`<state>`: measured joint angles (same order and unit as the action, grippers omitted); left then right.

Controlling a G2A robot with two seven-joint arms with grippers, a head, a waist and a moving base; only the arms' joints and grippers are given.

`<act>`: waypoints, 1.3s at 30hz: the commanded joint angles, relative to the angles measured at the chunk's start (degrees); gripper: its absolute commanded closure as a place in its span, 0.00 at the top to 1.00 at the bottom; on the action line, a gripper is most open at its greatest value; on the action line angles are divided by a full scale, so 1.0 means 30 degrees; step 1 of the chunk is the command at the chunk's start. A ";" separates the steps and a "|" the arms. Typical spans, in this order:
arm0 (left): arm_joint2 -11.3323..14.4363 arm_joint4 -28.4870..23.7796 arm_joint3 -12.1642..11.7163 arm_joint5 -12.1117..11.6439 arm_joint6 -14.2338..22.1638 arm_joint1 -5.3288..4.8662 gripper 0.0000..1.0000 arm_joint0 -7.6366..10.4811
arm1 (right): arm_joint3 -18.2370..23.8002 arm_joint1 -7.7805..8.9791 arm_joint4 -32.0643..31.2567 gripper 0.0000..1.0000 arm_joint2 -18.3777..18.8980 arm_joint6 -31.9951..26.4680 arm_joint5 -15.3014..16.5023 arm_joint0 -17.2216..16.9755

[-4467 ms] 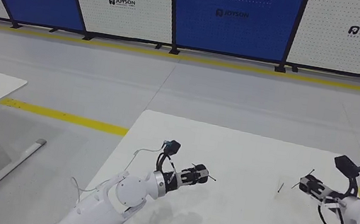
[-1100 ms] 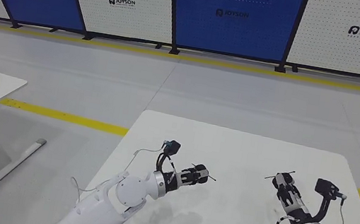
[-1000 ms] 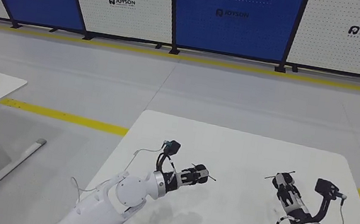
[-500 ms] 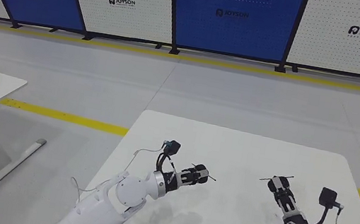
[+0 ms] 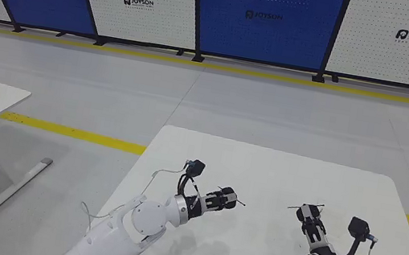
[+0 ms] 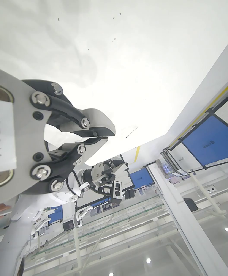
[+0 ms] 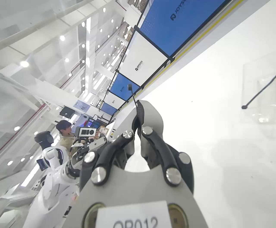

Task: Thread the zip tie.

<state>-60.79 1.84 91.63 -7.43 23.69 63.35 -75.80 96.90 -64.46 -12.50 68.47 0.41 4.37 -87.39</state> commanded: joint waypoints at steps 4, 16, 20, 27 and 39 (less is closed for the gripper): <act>0.0335 0.1166 0.0260 -0.0023 -0.0114 0.0006 0.00 0.0076 | 0.0000 0.0000 -0.0002 0.00 -0.0001 0.0001 -0.0001 0.0000; 0.1528 0.3528 0.0500 0.0709 0.0257 0.0097 0.00 0.0413 | 0.0000 0.0000 -0.0002 0.00 -0.0001 0.0001 -0.0001 0.0000; 0.1528 0.3528 0.0500 0.0709 0.0257 0.0097 0.00 0.0413 | 0.0018 -0.0005 0.0022 0.00 0.0008 0.0014 0.0012 -0.0004; 0.1636 0.3065 0.0524 0.1347 -0.1135 0.0259 0.00 0.0414 | 0.0511 -0.0136 -0.0352 0.00 -0.0050 0.0658 0.0278 -0.0810; 0.2128 0.2984 0.0349 0.2203 -0.2202 0.0522 0.00 0.0841 | -0.0509 -0.0555 -0.1048 0.00 -0.1684 0.1137 0.0740 -0.0471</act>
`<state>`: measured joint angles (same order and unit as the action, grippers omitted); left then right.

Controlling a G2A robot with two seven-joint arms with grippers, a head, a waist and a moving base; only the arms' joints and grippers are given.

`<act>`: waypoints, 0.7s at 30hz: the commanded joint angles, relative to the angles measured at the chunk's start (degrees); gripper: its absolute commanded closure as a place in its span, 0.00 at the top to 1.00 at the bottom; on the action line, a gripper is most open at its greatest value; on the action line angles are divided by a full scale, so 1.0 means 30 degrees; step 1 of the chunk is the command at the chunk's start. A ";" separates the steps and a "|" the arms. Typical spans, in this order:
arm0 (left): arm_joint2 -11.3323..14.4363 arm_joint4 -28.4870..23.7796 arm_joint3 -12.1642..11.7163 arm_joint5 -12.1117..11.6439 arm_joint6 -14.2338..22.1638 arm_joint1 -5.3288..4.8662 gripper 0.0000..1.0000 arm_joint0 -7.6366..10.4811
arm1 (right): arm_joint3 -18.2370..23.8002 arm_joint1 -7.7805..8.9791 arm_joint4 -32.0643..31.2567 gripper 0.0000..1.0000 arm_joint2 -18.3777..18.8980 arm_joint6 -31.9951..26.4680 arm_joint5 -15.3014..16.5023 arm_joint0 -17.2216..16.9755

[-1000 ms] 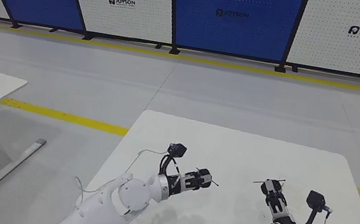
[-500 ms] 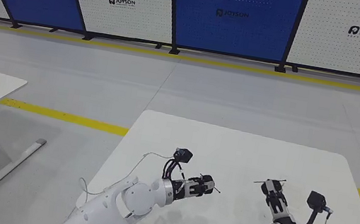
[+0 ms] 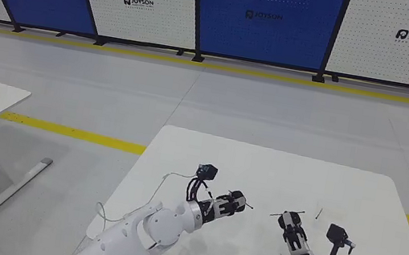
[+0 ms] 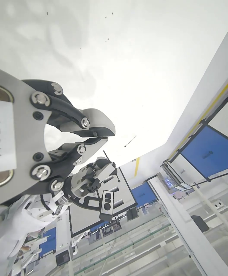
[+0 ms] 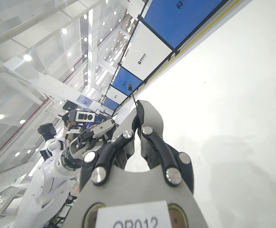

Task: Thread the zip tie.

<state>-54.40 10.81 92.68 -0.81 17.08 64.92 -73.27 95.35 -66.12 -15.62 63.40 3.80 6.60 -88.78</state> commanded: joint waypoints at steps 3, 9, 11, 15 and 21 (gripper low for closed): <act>-0.0002 -0.0005 0.0001 -0.0003 0.0001 -0.0001 0.00 -0.0001 | 0.0006 0.0001 -0.0006 0.00 0.0003 0.0006 -0.0002 -0.0005; -0.0002 -0.0005 0.0001 -0.0003 0.0001 -0.0001 0.00 -0.0001 | 0.0139 -0.0157 0.1459 0.00 0.0030 0.0508 0.1404 -0.0310; -0.0002 -0.0005 0.0001 -0.0003 0.0001 -0.0001 0.00 -0.0001 | -0.0092 -0.0288 0.2054 0.00 -0.0214 0.0727 0.1884 -0.0268; -0.0002 -0.0005 0.0001 -0.0003 0.0001 -0.0001 0.00 -0.0001 | -0.0805 -0.0585 0.2500 0.00 -0.0975 0.0926 0.1989 0.0185; -0.0002 -0.0005 0.0001 -0.0003 0.0001 -0.0001 0.00 -0.0001 | -0.1299 -0.0869 0.1703 0.00 -0.1734 0.1309 0.0616 0.0777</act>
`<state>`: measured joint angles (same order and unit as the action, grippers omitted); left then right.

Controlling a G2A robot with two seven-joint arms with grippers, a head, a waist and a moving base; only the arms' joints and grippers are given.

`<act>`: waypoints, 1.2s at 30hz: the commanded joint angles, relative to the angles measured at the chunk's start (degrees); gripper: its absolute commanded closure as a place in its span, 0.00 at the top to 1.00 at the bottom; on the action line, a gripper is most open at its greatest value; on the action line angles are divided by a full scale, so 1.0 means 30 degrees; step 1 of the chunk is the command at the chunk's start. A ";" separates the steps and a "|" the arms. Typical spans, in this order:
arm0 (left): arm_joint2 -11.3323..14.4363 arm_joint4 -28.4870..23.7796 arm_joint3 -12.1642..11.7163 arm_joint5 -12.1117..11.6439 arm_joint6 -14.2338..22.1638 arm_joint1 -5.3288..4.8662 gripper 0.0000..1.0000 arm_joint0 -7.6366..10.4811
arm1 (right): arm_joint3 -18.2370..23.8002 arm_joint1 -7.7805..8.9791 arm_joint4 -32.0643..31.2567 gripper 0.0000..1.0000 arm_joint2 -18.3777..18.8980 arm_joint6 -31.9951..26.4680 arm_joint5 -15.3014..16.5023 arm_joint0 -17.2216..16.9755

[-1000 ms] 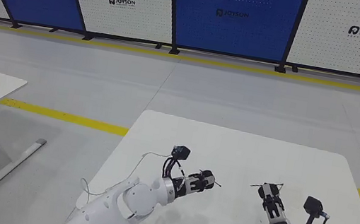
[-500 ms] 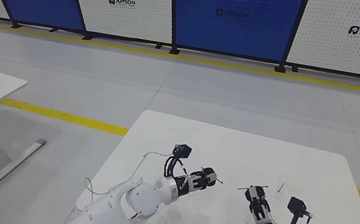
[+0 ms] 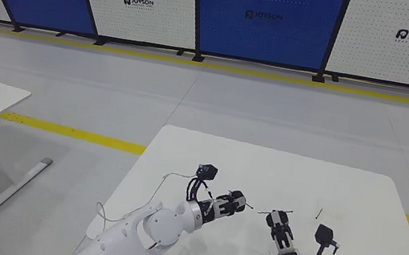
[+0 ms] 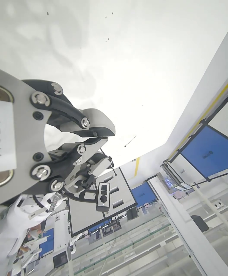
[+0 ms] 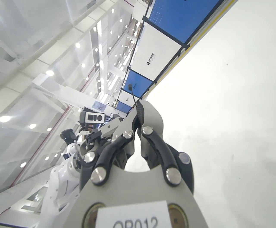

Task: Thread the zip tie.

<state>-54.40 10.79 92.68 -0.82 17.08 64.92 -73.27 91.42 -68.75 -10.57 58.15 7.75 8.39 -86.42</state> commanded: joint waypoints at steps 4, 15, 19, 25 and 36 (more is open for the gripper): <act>0.0000 0.0000 0.0000 0.0000 0.0000 0.0000 0.00 0.0000 | 0.0012 0.0006 0.0018 0.00 0.0016 -0.0009 0.0019 -0.0011; 0.0000 0.0000 0.0000 0.0000 0.0000 0.0000 0.00 0.0000 | -0.0687 -0.0329 0.0556 0.00 -0.0161 0.0663 0.0965 0.0228; 0.0000 0.0000 0.0000 0.0000 0.0000 0.0000 0.00 0.0000 | -0.1032 -0.0475 0.0535 0.00 -0.0390 0.0588 0.1006 0.0561; 0.0000 0.0000 0.0000 0.0000 0.0000 0.0000 0.00 0.0000 | -0.1032 -0.0475 0.0535 0.00 -0.0390 0.0588 0.1006 0.0561; 0.0000 0.0000 0.0000 0.0000 0.0000 0.0000 0.00 0.0000 | -0.0954 -0.0708 0.0285 0.00 -0.0467 0.0428 0.0703 0.0581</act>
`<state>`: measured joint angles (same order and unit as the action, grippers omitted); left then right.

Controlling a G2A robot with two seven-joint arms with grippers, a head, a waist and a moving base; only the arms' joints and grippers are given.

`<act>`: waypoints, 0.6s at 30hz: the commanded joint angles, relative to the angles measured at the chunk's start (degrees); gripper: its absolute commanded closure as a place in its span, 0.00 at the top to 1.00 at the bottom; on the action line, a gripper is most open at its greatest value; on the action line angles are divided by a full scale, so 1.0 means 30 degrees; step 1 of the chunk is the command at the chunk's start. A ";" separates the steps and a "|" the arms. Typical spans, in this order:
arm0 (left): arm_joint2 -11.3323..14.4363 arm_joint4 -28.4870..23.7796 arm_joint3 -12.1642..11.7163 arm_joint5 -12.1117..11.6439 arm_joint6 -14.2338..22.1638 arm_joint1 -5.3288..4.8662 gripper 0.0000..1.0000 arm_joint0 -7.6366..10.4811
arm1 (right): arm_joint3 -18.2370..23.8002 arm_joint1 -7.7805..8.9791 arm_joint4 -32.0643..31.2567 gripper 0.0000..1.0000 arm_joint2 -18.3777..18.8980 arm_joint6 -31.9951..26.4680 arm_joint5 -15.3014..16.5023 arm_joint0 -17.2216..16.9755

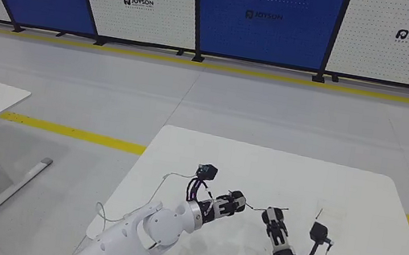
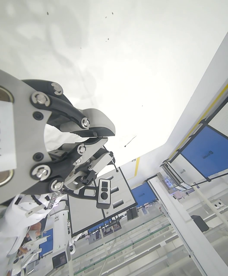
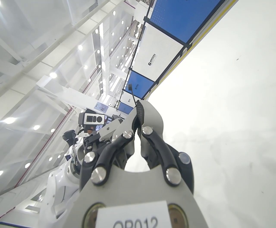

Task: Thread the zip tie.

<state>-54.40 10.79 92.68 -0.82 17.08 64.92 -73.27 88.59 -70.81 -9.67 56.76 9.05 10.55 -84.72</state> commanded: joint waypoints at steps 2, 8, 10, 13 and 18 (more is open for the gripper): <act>0.0000 0.0000 0.0000 0.0000 0.0000 0.0000 0.00 0.0000 | -0.0030 -0.0074 -0.0078 0.00 0.0014 0.0003 -0.0047 0.0032; 0.0000 0.0000 0.0000 0.0000 0.0000 0.0000 0.00 0.0000 | -0.0076 -0.0203 -0.0045 0.00 0.0157 -0.0069 -0.0085 -0.0001; 0.0000 0.0000 0.0000 0.0000 0.0000 0.0000 0.00 0.0000 | -0.0114 -0.0245 -0.0063 0.00 0.0203 -0.0123 -0.0135 -0.0007; 0.0000 0.0000 0.0000 0.0000 0.0000 0.0000 0.00 0.0000 | -0.0137 -0.0300 -0.0112 0.00 0.0245 -0.0182 -0.0195 -0.0011; 0.0000 0.0000 0.0000 0.0000 0.0000 0.0000 0.00 0.0000 | -0.0057 -0.0400 -0.0284 0.00 0.0270 -0.0265 -0.0263 -0.0084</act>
<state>-54.40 10.79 92.68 -0.82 17.08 64.92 -73.27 88.37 -71.96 -10.40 57.54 8.24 9.79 -84.92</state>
